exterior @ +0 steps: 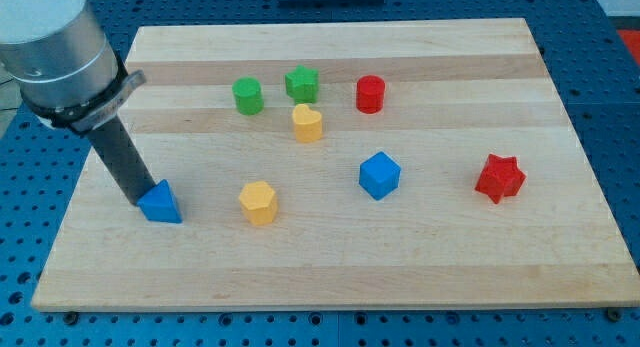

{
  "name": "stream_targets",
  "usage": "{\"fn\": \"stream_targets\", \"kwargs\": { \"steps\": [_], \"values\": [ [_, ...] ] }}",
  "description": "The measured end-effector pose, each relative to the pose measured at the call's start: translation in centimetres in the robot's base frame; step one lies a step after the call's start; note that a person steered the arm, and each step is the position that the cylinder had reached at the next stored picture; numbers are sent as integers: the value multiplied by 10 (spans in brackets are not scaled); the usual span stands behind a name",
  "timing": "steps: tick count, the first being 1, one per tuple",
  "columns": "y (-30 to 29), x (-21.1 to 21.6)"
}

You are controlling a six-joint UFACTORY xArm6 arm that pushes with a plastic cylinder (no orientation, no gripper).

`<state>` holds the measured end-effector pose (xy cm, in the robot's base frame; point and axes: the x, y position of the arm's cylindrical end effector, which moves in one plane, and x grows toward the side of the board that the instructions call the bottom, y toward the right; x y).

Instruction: Keep blue triangle below green circle

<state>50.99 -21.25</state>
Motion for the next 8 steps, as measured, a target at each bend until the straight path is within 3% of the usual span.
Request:
{"fn": "stream_targets", "kwargs": {
  "steps": [2,4,6,8],
  "values": [
    [44,16],
    [47,109],
    [84,59],
    [48,4]
  ]
}}
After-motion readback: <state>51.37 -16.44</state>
